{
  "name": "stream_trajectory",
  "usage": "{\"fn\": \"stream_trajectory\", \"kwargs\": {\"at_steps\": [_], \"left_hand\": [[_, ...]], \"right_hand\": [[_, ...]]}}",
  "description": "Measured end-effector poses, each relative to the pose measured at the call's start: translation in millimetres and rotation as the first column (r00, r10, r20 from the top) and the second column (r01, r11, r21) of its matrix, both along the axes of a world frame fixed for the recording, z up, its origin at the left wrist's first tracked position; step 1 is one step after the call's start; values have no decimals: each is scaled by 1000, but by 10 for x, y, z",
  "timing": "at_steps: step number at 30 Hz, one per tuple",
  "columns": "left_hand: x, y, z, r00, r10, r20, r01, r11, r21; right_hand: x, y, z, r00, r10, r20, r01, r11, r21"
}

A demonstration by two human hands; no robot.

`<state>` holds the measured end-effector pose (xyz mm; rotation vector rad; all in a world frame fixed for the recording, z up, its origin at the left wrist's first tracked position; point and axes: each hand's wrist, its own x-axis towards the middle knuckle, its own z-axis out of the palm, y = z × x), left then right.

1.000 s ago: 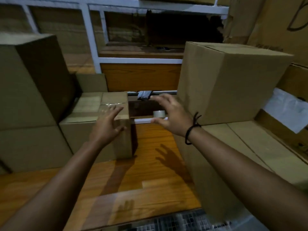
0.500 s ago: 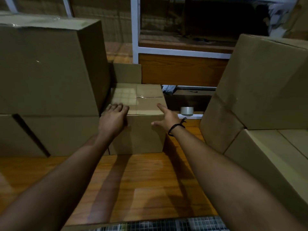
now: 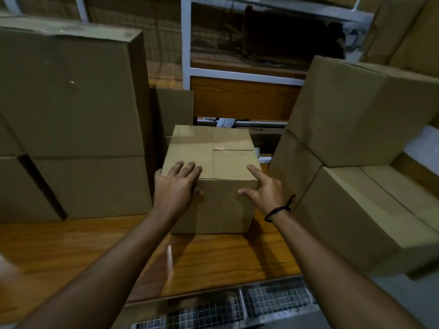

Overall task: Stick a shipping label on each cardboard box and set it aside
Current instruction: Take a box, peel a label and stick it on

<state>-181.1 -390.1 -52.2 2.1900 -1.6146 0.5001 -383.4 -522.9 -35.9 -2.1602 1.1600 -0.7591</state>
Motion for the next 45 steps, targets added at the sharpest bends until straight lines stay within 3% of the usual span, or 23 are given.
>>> {"fn": "stream_trajectory", "kwargs": {"at_steps": [8, 15, 26, 36, 45], "left_hand": [[-519, 760, 89, 996, -35, 79, 43, 994, -99], [-727, 2043, 51, 997, -9, 71, 18, 991, -134], [-17, 3628, -69, 983, 179, 39, -173, 977, -124], [1320, 4354, -168, 982, 175, 72, -170, 983, -75], [1760, 4362, -172, 991, 101, 93, -95, 993, -69]], "right_hand": [[-673, 740, 91, 999, 36, 30, -32, 990, -135], [-879, 1776, 8, 985, 172, 5, -169, 973, -160], [196, 3008, -84, 932, 360, 35, -354, 928, -121], [1463, 3774, -246, 945, 326, 10, -323, 939, -123], [1807, 3904, -308, 969, 249, 0, -247, 963, -109]]}}
